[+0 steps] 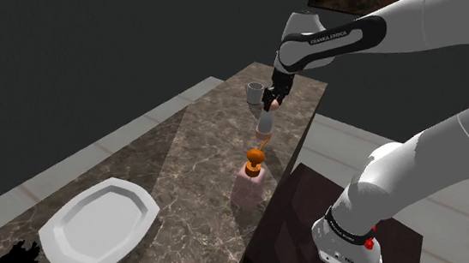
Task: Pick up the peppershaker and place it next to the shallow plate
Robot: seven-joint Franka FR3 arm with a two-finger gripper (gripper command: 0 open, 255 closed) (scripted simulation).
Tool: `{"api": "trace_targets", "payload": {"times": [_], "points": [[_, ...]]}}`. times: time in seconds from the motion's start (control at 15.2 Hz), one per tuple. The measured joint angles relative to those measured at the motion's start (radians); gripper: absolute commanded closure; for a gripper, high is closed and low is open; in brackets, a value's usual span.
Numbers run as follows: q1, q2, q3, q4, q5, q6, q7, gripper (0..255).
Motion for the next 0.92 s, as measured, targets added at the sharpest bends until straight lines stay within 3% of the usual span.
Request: {"api": "trace_targets", "payload": {"times": [0.92], "points": [[0.003, -0.055, 0.019, 0.146, 0.003, -0.2, 0.008, 255]]}}
